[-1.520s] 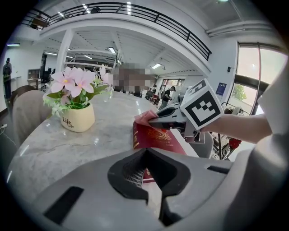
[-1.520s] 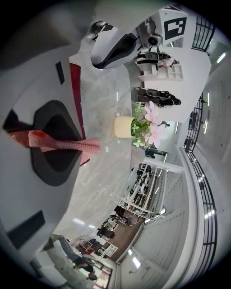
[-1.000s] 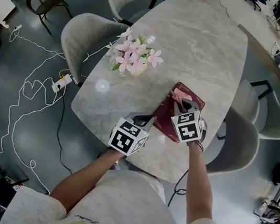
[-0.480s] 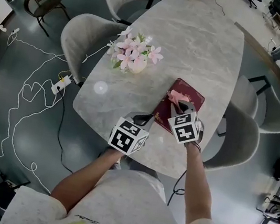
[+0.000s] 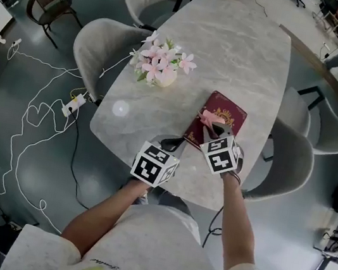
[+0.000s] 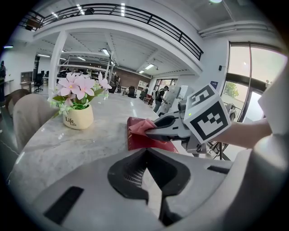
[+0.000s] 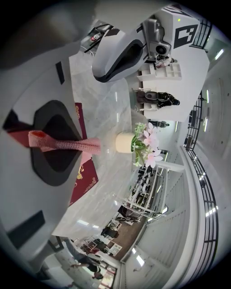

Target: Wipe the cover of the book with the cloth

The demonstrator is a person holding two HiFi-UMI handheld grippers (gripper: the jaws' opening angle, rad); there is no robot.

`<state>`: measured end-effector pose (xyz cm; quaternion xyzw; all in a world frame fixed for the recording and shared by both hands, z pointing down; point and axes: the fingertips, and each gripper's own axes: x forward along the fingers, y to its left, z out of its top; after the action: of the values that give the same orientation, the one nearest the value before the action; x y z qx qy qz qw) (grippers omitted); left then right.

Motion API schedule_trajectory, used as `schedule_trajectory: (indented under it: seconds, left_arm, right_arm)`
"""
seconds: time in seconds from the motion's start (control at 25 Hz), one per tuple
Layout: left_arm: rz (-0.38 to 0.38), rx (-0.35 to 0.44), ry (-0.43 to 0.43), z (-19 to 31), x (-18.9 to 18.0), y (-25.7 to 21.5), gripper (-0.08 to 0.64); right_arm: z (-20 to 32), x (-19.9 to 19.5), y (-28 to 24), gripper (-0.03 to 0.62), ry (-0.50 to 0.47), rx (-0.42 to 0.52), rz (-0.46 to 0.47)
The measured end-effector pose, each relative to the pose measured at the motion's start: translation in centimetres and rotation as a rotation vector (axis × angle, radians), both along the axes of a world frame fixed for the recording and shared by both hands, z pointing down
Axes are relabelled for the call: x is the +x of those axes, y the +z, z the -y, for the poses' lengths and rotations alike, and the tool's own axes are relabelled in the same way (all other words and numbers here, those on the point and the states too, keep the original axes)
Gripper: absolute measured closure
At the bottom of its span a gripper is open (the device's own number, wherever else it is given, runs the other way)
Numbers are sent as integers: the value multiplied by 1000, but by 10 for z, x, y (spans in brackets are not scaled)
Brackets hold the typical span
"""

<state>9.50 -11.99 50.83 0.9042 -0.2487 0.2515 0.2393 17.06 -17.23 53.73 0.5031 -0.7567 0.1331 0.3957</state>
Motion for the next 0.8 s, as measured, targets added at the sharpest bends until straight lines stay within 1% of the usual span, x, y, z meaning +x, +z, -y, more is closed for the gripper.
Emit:
schedule_trajectory:
  seconds: [0.44,0.8]
  left_arm:
    - [-9,3,28,-9,-9,-1,554]
    - [-25,10,55,-19,-22,-7,554]
  right_arm:
    - [-20,-13,2,574,18,-6,1]
    - [-40,-33,1,574,29,-11,2]
